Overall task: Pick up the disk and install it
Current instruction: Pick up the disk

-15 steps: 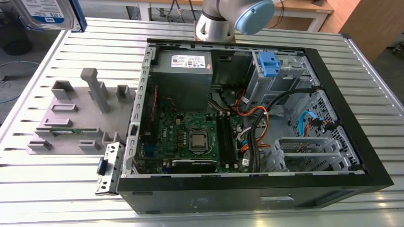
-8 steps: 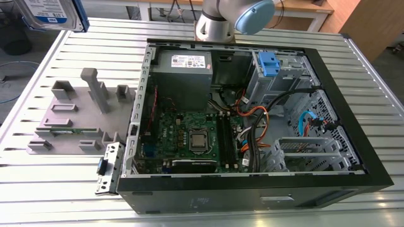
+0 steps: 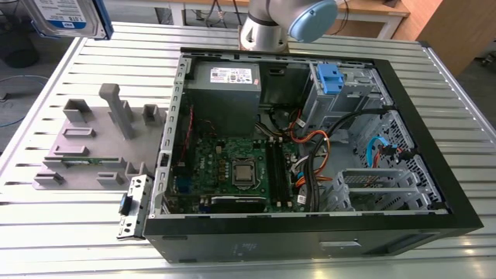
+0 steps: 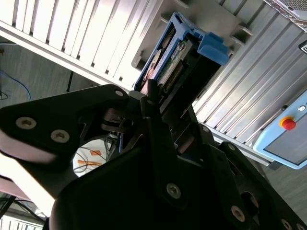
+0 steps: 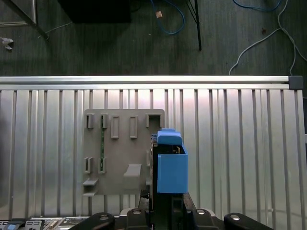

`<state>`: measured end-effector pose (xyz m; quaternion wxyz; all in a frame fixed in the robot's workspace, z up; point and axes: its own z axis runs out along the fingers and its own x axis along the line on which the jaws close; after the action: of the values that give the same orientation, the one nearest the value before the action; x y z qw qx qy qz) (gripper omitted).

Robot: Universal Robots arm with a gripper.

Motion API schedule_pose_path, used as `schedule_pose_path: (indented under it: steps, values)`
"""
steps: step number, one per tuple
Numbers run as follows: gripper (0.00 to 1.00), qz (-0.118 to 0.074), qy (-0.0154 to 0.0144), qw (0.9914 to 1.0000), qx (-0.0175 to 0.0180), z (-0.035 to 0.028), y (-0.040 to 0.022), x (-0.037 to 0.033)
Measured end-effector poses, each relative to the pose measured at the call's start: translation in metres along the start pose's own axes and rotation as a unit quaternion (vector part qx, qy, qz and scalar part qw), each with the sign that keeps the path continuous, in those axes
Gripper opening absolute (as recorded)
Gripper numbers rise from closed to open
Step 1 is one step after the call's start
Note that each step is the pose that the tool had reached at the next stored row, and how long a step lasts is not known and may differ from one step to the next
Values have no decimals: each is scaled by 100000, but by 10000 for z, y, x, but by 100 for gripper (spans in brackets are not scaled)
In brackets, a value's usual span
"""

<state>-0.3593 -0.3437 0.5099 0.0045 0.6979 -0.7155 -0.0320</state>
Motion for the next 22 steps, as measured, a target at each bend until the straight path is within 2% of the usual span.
schedule_pose_path:
  steps: [11, 22]
  values:
    - [35, 2, 2, 100000, -27, -6, -117, -3]
    - [35, 0, 0, 100000, -23, -8, -151, -4]
